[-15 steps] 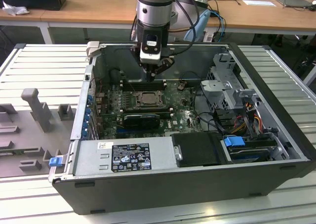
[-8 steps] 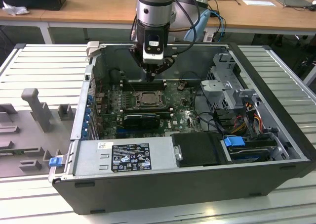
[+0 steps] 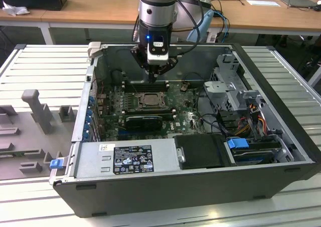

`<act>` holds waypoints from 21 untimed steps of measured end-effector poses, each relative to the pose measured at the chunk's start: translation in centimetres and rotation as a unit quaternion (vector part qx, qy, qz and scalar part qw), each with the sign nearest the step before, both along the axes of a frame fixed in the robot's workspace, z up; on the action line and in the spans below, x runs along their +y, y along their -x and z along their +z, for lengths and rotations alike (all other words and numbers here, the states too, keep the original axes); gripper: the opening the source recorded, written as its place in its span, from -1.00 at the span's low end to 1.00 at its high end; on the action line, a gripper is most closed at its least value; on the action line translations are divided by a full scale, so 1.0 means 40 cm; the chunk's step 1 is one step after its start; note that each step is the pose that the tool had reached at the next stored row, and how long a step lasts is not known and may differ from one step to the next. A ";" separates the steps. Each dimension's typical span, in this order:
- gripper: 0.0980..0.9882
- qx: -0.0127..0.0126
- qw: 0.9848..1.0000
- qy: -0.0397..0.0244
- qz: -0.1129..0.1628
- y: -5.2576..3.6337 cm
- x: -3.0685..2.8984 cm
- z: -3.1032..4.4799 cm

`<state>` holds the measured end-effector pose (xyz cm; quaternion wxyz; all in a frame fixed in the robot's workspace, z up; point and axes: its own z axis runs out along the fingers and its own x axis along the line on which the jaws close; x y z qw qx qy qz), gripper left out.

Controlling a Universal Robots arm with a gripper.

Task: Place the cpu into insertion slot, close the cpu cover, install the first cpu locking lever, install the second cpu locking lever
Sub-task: 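Install the first cpu locking lever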

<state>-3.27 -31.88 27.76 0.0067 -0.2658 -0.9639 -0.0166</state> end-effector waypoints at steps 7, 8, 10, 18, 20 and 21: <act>-0.98 0.000 1.000 0.000 0.025 0.000 0.000 0.000; -0.98 0.000 1.000 0.000 0.030 0.000 0.000 0.000; -0.98 0.000 0.999 0.000 0.036 0.000 0.000 0.000; -0.98 0.000 0.998 0.000 0.059 0.000 0.000 0.000; -0.98 0.000 0.998 0.000 0.064 0.000 0.000 0.000; -0.98 0.000 0.998 0.000 0.066 0.000 0.000 0.000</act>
